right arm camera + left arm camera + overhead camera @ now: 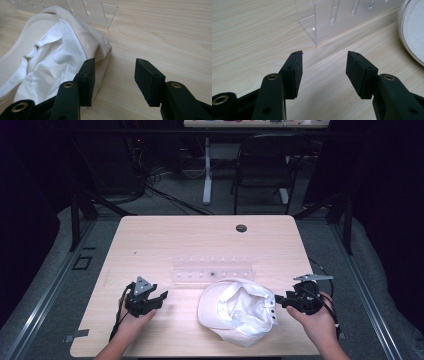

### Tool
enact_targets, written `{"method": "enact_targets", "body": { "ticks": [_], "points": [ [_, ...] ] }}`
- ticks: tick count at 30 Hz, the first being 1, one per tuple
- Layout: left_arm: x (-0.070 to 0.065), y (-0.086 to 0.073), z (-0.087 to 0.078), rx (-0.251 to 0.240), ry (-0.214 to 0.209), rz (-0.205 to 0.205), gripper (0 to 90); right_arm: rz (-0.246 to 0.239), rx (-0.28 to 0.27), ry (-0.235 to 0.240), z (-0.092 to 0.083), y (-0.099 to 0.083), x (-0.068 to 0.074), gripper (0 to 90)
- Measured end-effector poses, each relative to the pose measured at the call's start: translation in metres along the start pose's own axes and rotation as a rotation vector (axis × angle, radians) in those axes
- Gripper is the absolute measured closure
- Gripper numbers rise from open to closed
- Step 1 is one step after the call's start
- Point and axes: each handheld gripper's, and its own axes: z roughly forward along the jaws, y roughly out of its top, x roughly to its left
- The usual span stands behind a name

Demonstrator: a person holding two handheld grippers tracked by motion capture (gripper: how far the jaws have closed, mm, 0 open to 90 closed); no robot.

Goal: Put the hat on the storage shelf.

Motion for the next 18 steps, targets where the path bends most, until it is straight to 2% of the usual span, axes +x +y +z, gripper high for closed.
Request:
{"method": "enact_targets", "body": {
  "ticks": [3, 6, 14, 18],
  "points": [
    [-0.001, 0.000, 0.001, -0.001, -0.006, -0.002, 47.3, 0.037, 0.027, 0.031, -0.004, 0.007, 0.004, 52.7],
    [-0.002, 0.001, 0.002, 0.000, -0.015, -0.002, 47.1, 0.054, 0.064, 0.052, -0.007, 0.013, 0.006, 54.2],
    [-0.003, 0.003, 0.002, -0.004, -0.021, -0.002, 47.1, 0.063, 0.116, 0.061, -0.007, 0.017, 0.007, 54.2],
    [-0.004, 0.003, 0.002, -0.004, -0.021, 0.005, 47.1, 0.091, 0.152, 0.063, -0.006, 0.018, 0.008, 54.2]
  ]
}}
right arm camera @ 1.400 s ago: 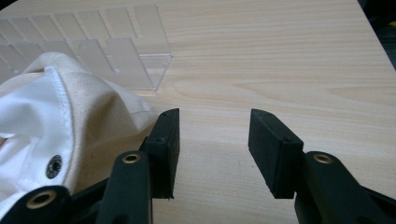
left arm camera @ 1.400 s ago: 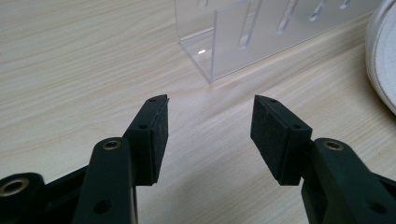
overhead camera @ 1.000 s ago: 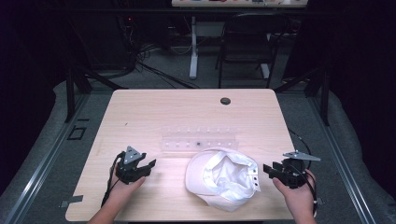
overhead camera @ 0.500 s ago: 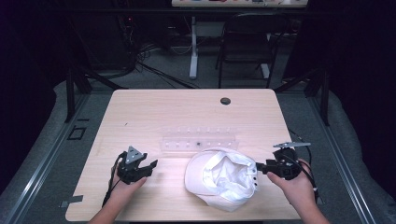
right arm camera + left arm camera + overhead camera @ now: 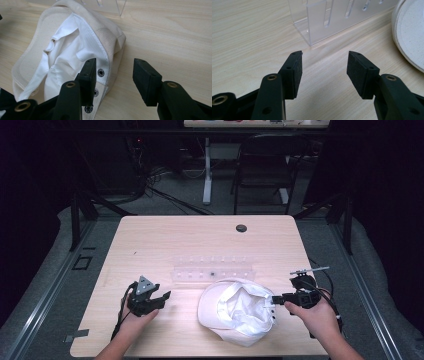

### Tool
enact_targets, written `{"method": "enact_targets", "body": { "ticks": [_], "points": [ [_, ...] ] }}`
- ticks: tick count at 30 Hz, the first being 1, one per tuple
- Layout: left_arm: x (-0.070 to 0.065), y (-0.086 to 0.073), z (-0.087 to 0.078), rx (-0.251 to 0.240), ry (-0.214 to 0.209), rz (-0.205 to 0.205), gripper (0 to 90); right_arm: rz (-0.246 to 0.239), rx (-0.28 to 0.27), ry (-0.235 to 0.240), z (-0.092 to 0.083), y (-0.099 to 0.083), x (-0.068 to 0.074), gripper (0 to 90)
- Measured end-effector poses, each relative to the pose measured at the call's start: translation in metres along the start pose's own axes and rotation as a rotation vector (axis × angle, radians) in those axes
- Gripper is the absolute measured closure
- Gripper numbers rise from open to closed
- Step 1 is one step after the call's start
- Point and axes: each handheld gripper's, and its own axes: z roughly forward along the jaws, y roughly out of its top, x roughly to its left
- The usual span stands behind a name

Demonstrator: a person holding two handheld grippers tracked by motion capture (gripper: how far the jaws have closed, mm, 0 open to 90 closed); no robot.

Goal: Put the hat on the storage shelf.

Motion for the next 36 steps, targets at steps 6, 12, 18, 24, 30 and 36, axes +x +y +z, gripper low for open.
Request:
{"method": "enact_targets", "body": {
  "ticks": [6, 12, 18, 24, 30, 36],
  "points": [
    [0.000, 0.001, -0.001, -0.005, 0.000, 0.000, 46.9, 0.039, 0.069, 0.058, 0.003, -0.001, 0.002, 52.7],
    [0.000, 0.001, -0.002, -0.003, 0.001, 0.006, 47.0, 0.088, 0.113, 0.115, 0.011, -0.003, -0.001, 50.6],
    [0.000, 0.001, -0.001, -0.001, -0.001, 0.013, 47.1, 0.117, 0.154, 0.159, 0.020, -0.003, -0.002, 50.1],
    [-0.001, 0.001, -0.001, -0.004, -0.002, 0.010, 47.1, 0.130, 0.191, 0.180, 0.033, -0.005, -0.003, 48.5],
    [0.000, 0.001, -0.001, 0.000, -0.001, 0.013, 47.1, 0.153, 0.215, 0.217, 0.036, -0.004, 0.000, 48.5],
    [-0.001, 0.001, -0.001, -0.002, 0.001, 0.010, 47.1, 0.187, 0.186, 0.247, 0.025, 0.001, 0.004, 56.2]
  ]
}}
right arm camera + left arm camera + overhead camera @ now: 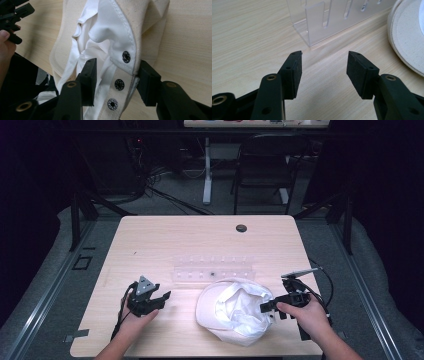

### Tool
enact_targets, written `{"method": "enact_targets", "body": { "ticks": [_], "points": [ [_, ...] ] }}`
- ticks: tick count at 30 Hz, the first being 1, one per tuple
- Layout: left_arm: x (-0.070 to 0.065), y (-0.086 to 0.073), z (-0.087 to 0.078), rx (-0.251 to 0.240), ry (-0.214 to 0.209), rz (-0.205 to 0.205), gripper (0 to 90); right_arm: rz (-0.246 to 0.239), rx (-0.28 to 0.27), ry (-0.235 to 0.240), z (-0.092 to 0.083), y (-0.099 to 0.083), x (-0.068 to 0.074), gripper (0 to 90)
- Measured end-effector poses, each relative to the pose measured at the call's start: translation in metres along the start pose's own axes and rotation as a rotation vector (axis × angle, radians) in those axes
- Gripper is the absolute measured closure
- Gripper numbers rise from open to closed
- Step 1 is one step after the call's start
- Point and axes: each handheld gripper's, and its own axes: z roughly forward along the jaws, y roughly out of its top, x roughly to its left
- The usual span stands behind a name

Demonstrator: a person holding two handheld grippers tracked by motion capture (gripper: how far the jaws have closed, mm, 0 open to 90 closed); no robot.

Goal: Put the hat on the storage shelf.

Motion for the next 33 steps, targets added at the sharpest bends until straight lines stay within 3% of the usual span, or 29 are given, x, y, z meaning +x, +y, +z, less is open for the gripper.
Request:
{"method": "enact_targets", "body": {
  "ticks": [3, 4, 6, 8, 15, 19, 27, 30, 32, 33],
  "points": [
    [0.000, 0.000, 0.000, 0.000, -0.001, 0.001, 47.0, 0.021, 0.015, 0.016, -0.003, 0.001, 0.001, 60.9],
    [0.000, 0.000, 0.000, 0.000, -0.001, 0.001, 47.0, -0.001, 0.032, 0.027, -0.004, 0.003, 0.000, 61.5],
    [0.000, 0.000, 0.000, 0.000, -0.001, 0.001, 47.0, 0.004, 0.047, 0.027, -0.006, 0.004, 0.001, 62.9],
    [0.000, 0.000, 0.000, 0.002, -0.001, 0.002, 47.0, 0.019, 0.012, 0.036, -0.004, 0.003, 0.002, 63.4],
    [0.000, 0.000, 0.000, 0.000, 0.000, 0.001, 47.0, 0.003, 0.031, 0.025, -0.007, 0.005, 0.007, 77.4],
    [0.000, 0.000, 0.000, -0.001, 0.000, 0.001, 47.0, -0.002, 0.050, 0.012, -0.009, 0.007, 0.008, 78.4],
    [0.000, 0.000, 0.000, 0.001, -0.001, 0.003, 47.0, 0.005, 0.038, 0.000, -0.012, 0.009, 0.014, 80.2],
    [0.000, 0.000, 0.000, 0.002, -0.002, 0.003, 47.0, -0.021, 0.052, -0.010, -0.015, 0.012, 0.016, 80.5],
    [0.000, 0.000, 0.000, 0.002, -0.002, 0.002, 47.0, -0.020, 0.022, -0.034, -0.018, 0.014, 0.021, 80.8],
    [0.000, 0.000, 0.000, 0.001, -0.002, 0.001, 47.0, -0.032, 0.031, -0.034, -0.020, 0.016, 0.022, 80.9]
  ]
}}
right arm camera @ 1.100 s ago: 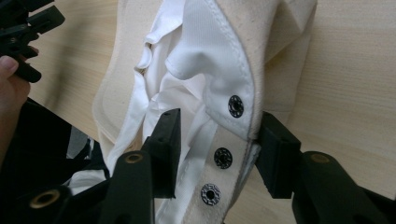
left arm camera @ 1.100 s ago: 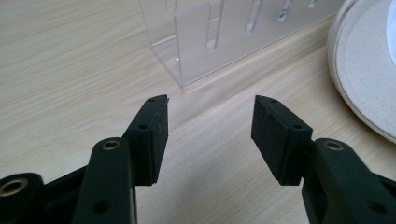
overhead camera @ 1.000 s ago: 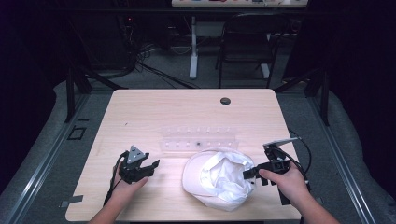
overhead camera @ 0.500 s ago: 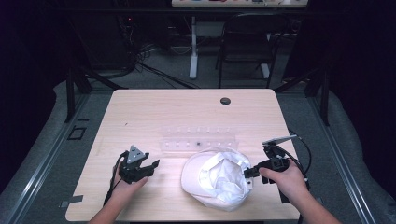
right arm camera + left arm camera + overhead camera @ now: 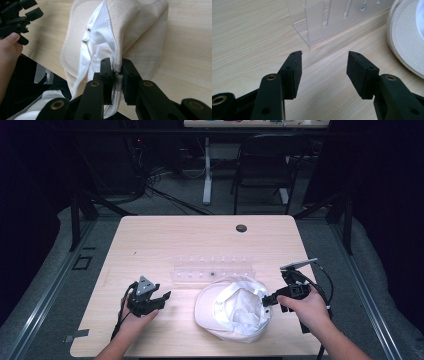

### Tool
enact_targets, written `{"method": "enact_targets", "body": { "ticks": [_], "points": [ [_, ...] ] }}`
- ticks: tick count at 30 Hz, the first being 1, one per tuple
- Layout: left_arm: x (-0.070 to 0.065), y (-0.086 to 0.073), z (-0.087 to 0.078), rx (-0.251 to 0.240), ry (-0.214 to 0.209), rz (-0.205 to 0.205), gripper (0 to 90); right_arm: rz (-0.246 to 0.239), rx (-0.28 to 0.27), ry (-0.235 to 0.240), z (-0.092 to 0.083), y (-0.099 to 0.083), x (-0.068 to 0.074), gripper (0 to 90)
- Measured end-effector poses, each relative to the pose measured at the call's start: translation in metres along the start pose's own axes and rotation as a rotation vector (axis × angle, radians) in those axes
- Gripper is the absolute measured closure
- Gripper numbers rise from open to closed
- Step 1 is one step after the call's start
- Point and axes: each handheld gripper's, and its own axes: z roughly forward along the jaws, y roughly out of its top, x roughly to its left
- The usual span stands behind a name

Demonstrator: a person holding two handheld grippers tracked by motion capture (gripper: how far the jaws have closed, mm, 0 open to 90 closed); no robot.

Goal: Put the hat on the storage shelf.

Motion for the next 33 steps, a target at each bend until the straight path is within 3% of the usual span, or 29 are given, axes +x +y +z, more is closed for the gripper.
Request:
{"method": "enact_targets", "body": {
  "ticks": [5, 7, 8, 11, 13, 33],
  "points": [
    [0.000, 0.000, 0.000, 0.002, -0.002, 0.001, 47.0, -0.027, -0.029, -0.007, -0.013, 0.008, 0.010, 81.3],
    [0.000, 0.000, 0.000, 0.002, -0.003, 0.001, 47.0, -0.016, -0.045, -0.010, -0.016, 0.010, 0.015, 81.4],
    [0.000, 0.000, 0.000, 0.002, -0.003, 0.002, 47.0, -0.036, -0.034, -0.010, -0.019, 0.012, 0.016, 81.4],
    [0.000, 0.000, 0.000, 0.002, -0.004, 0.003, 47.1, -0.026, -0.052, -0.020, -0.022, 0.014, 0.022, 81.5],
    [0.000, 0.000, 0.000, 0.003, -0.004, 0.002, 47.1, -0.045, -0.041, -0.023, -0.025, 0.016, 0.025, 81.5],
    [0.000, 0.000, 0.000, 0.005, -0.006, 0.002, 46.8, -0.066, -0.069, 0.084, -0.045, 0.027, 0.046, 81.8]
  ]
}}
